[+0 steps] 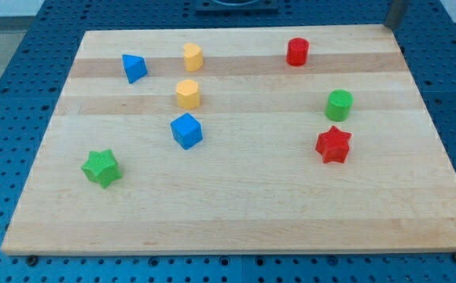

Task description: Push the yellow heart right a bit

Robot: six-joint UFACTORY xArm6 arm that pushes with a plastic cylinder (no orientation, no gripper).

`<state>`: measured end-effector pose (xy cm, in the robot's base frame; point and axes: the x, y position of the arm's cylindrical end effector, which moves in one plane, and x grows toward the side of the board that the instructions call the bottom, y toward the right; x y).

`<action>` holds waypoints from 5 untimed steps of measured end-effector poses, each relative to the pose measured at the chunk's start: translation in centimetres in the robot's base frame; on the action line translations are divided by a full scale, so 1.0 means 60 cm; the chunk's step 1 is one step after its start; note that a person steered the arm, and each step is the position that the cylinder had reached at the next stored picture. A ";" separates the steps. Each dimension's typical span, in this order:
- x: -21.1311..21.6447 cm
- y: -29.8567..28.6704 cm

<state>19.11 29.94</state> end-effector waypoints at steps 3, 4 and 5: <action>0.000 -0.080; 0.002 -0.159; 0.001 -0.255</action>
<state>19.17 14.62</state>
